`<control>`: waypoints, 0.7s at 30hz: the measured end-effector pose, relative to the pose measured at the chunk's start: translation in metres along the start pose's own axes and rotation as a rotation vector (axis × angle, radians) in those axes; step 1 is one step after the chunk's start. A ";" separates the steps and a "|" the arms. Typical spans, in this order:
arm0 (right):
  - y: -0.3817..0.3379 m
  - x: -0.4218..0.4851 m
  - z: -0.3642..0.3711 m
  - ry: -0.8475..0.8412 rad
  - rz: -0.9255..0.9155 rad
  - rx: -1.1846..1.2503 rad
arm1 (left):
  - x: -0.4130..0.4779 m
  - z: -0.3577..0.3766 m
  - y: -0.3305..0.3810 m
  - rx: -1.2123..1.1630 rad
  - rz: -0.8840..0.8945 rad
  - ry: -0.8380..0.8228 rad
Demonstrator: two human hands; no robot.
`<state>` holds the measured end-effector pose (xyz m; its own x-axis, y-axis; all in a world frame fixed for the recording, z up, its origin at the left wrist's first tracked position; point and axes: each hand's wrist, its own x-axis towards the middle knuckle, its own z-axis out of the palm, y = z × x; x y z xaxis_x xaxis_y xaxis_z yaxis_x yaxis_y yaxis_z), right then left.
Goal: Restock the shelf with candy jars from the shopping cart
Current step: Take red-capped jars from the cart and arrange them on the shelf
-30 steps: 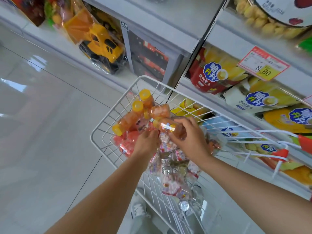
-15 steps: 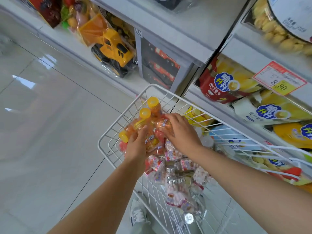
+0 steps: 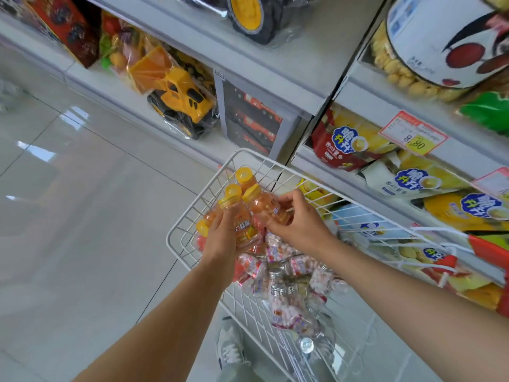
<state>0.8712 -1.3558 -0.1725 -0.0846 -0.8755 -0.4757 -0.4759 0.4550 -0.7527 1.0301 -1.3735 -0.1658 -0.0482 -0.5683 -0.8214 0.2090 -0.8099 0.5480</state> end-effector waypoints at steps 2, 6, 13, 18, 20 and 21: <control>-0.016 -0.018 -0.013 -0.031 -0.005 0.106 | -0.016 0.008 0.011 0.024 0.028 -0.056; -0.042 -0.058 -0.048 0.001 -0.044 0.192 | -0.054 0.031 0.036 0.124 0.078 -0.174; -0.069 -0.153 -0.127 0.216 -0.112 0.358 | -0.150 0.109 0.063 0.356 0.294 -0.397; -0.058 -0.223 -0.196 0.368 -0.226 0.472 | -0.227 0.191 0.048 0.402 0.451 -0.508; -0.048 -0.256 -0.224 0.424 -0.268 0.529 | -0.257 0.227 0.029 0.413 0.518 -0.520; -0.041 -0.274 -0.239 0.449 -0.287 0.550 | -0.271 0.244 0.018 0.419 0.548 -0.517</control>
<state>0.7047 -1.1740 0.0975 -0.4268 -0.9003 -0.0854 -0.0389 0.1126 -0.9929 0.8088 -1.2694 0.1050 -0.5055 -0.8070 -0.3054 -0.0402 -0.3315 0.9426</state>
